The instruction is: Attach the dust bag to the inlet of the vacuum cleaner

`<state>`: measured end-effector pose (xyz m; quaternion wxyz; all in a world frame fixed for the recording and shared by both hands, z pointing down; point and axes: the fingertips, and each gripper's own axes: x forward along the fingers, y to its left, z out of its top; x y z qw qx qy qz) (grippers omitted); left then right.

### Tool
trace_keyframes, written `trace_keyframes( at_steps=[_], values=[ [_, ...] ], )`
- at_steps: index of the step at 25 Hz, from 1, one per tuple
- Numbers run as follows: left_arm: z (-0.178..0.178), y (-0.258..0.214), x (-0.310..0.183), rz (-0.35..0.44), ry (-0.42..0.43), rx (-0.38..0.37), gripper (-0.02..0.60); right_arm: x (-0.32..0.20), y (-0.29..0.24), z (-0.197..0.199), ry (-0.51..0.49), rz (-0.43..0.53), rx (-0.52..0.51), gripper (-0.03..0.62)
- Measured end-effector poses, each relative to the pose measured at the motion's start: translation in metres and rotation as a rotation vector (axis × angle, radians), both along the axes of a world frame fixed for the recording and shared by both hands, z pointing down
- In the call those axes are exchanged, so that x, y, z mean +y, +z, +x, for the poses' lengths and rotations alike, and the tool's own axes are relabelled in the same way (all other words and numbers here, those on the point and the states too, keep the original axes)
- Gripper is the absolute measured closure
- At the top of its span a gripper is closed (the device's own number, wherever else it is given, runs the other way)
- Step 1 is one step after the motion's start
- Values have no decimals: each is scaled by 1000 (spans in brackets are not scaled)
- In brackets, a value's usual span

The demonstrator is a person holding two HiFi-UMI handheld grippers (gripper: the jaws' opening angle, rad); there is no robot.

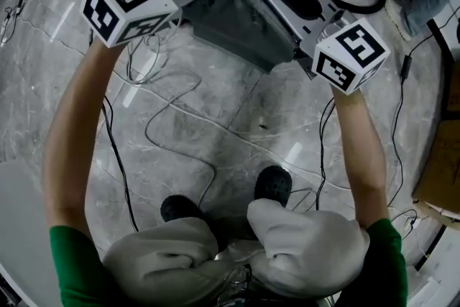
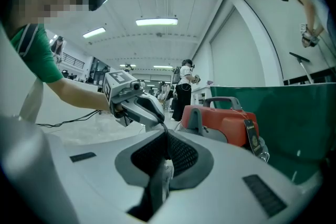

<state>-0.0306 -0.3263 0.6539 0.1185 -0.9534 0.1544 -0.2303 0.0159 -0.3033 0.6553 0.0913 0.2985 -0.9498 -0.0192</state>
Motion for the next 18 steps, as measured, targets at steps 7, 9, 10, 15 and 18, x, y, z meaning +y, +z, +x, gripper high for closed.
trace_keyframes(
  at_steps=[7, 9, 10, 15, 18],
  values=[
    [0, -1, -13, -23, -24, 42, 549, -17, -6, 1, -33, 6, 39, 574],
    [4, -1, -16, -9, -28, 40, 546, -16, -6, 4, -29, 11, 30, 574],
    [7, 0, -18, -1, -27, 33, 546, -16, -5, 6, -22, 12, 22, 574],
    [18, -1, -23, 15, -16, 8, 543, -22, -3, 18, 3, 5, 2, 574],
    [17, -1, -27, 12, -29, 22, 543, -32, -4, 20, 2, 3, 13, 572]
  ],
)
